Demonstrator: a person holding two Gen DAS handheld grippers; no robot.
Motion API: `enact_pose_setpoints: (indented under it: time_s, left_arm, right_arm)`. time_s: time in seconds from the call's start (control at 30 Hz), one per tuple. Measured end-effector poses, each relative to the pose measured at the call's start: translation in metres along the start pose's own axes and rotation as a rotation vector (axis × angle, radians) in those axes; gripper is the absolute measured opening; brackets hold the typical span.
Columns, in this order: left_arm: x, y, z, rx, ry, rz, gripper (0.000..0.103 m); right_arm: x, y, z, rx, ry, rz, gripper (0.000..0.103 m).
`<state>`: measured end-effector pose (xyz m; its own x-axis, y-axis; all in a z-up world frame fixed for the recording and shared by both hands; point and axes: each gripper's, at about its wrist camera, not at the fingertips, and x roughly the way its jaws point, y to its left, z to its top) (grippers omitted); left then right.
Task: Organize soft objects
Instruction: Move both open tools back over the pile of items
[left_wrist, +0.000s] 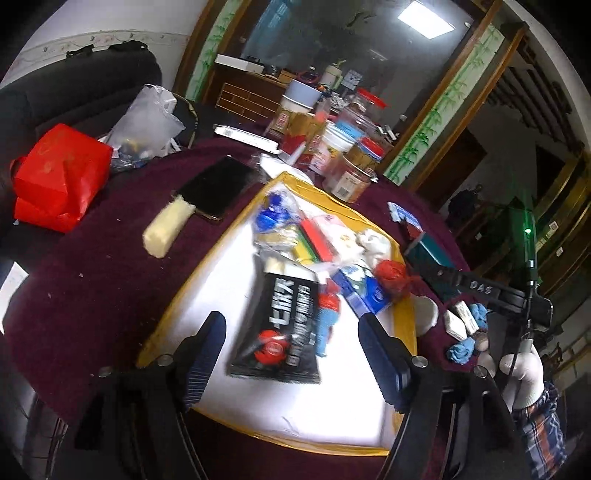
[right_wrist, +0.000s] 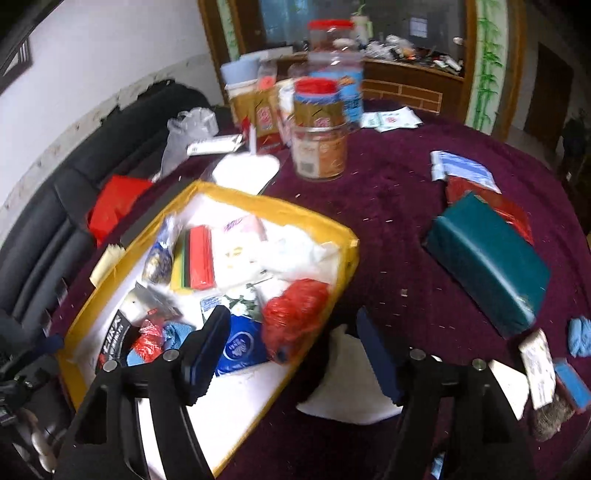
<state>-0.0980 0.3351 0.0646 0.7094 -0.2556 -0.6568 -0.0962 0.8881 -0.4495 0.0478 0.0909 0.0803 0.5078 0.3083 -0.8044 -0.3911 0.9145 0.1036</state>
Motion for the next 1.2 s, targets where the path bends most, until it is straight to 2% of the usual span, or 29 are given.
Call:
enact_pose_setpoints:
  time_s: [0.17, 0.23, 0.27, 0.33, 0.43, 0.47, 0.6, 0.7, 0.8, 0.93, 1.03, 1.13, 1.2]
  left_arm:
    - [0.001, -0.033, -0.011, 0.062, 0.031, -0.048, 0.078]
    - [0.001, -0.052, -0.017, 0.104, 0.043, -0.076, 0.079]
    - [0.000, -0.059, -0.019, 0.117, 0.046, -0.086, 0.079]
    - [0.000, -0.081, -0.026, 0.159, 0.055, -0.121, 0.082]
    - [0.006, -0.111, -0.036, 0.205, 0.077, -0.165, 0.086]
    - [0.009, -0.121, -0.040, 0.217, 0.089, -0.177, 0.086]
    - [0.036, -0.164, -0.068, 0.265, 0.172, -0.222, 0.087]
    - [0.061, -0.190, -0.090, 0.310, 0.245, -0.217, 0.087]
    - [0.089, -0.211, -0.109, 0.367, 0.312, -0.180, 0.087]
    - [0.119, -0.226, -0.125, 0.412, 0.378, -0.125, 0.089]
    - [0.121, -0.231, -0.128, 0.438, 0.357, -0.104, 0.095]
    - [0.122, -0.231, -0.129, 0.436, 0.359, -0.135, 0.102]
    - [0.122, -0.231, -0.132, 0.434, 0.341, -0.145, 0.102]
  right_arm:
    - [-0.049, -0.032, -0.016, 0.064, -0.099, 0.000, 0.070]
    - [-0.075, -0.048, -0.026, 0.080, -0.165, -0.014, 0.071]
    - [-0.091, -0.058, -0.033, 0.087, -0.212, -0.025, 0.074]
    - [-0.132, -0.079, -0.051, 0.098, -0.341, -0.085, 0.100]
    - [-0.176, -0.112, -0.080, 0.124, -0.497, -0.150, 0.103]
    - [-0.183, -0.124, -0.087, 0.138, -0.509, -0.155, 0.103]
    - [-0.175, -0.197, -0.115, 0.316, -0.317, -0.174, 0.103]
    - [-0.164, -0.237, -0.143, 0.441, -0.251, -0.153, 0.103]
    - [-0.159, -0.258, -0.169, 0.505, -0.230, -0.136, 0.103]
    - [-0.150, -0.271, -0.188, 0.531, -0.209, -0.112, 0.103]
    - [-0.144, -0.275, -0.192, 0.528, -0.195, -0.105, 0.103]
    - [-0.138, -0.274, -0.190, 0.507, -0.189, -0.093, 0.103]
    - [-0.139, -0.270, -0.183, 0.491, -0.200, -0.076, 0.103]
